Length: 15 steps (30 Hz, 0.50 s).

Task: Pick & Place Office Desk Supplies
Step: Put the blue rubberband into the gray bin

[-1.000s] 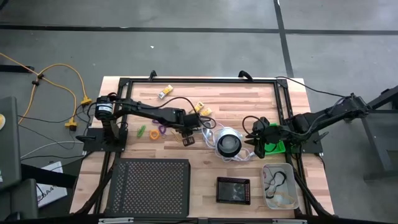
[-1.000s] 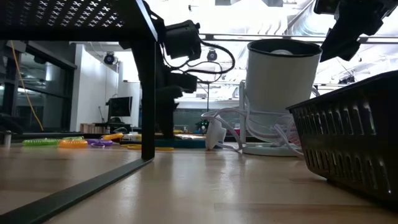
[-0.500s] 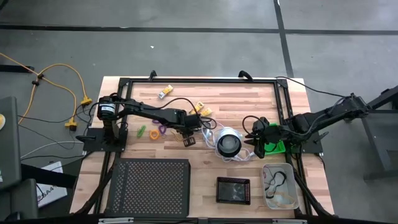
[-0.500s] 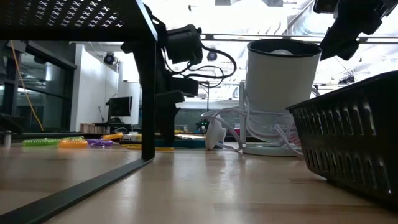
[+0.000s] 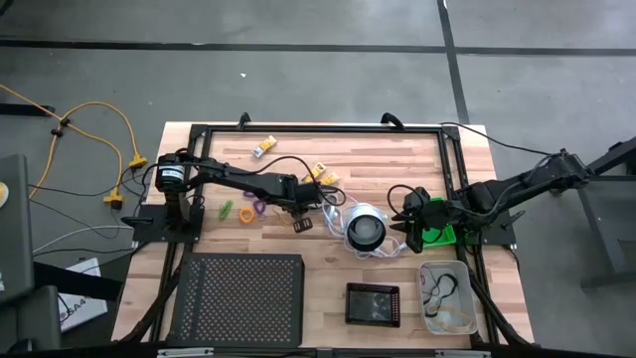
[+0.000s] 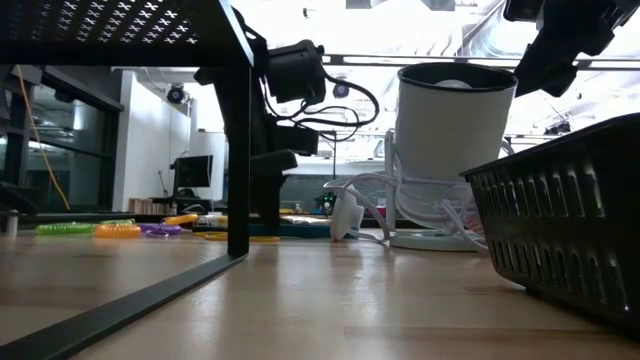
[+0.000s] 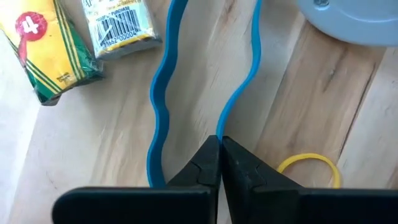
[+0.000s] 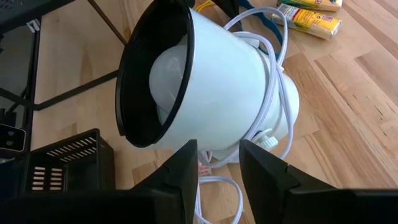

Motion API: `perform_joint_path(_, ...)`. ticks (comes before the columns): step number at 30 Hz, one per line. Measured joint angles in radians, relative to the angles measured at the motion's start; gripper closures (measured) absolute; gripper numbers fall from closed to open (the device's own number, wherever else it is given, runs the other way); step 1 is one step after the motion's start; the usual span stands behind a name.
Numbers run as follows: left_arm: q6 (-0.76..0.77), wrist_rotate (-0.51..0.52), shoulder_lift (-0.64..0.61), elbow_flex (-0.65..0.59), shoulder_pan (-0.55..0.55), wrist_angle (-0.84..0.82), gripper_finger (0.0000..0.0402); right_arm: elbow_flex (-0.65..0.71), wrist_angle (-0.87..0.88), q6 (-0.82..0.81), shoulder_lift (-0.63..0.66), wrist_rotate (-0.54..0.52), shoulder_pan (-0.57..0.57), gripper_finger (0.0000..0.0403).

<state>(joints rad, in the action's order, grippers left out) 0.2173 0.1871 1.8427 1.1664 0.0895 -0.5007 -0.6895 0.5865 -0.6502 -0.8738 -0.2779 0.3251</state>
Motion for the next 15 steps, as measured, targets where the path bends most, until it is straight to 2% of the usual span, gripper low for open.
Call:
perform_joint_path(8, 0.000, 0.007, 0.000, 0.000, 0.000, -0.003, 0.0401, 0.000, 0.000, 0.000, 0.000, 0.000, 0.000, 0.0298)
perform_joint_path(15, -0.005, 0.142, -0.038, 0.001, -0.010, 0.011, 0.0401, 0.000, 0.000, 0.000, 0.000, 0.000, 0.000, 0.0298)
